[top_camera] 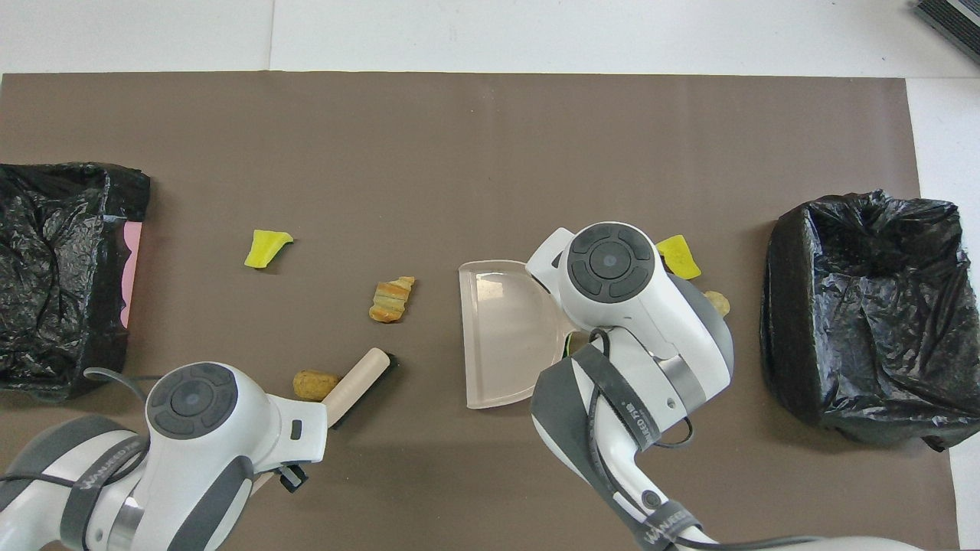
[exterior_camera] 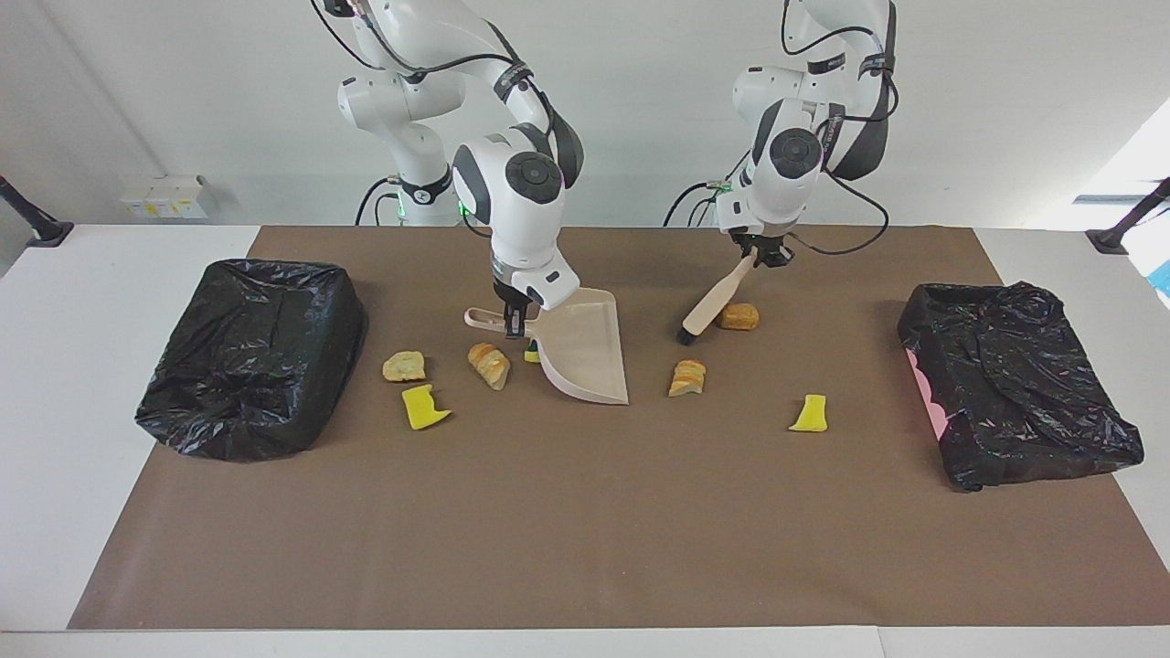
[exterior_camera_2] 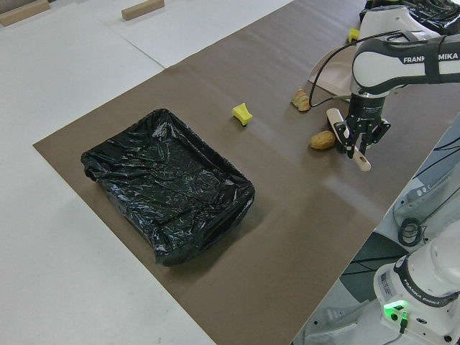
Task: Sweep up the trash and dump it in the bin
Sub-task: 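Lift the dustpan with the right gripper while the left gripper reaches the brush, then sweep debris into the dustpan with the left gripper's brush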
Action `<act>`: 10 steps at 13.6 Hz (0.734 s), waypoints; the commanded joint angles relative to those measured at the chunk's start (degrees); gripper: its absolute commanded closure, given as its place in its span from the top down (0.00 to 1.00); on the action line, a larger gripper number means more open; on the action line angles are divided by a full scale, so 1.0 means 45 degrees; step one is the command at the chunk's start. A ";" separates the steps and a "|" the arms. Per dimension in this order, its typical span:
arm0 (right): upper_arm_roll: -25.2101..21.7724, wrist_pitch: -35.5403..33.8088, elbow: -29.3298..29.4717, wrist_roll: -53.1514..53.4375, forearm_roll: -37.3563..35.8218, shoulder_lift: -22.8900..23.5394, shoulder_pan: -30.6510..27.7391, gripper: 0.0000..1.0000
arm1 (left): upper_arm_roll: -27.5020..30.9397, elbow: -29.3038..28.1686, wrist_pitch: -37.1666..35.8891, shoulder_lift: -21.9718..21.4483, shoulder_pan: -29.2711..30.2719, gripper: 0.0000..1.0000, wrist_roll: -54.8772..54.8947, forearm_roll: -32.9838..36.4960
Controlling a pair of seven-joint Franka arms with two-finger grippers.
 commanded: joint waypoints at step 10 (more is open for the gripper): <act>0.0064 0.0793 -0.0503 0.0411 -0.1162 -0.0377 0.0167 0.00 | -0.0091 0.4569 -0.1906 0.1618 0.3327 0.00 0.0658 0.0460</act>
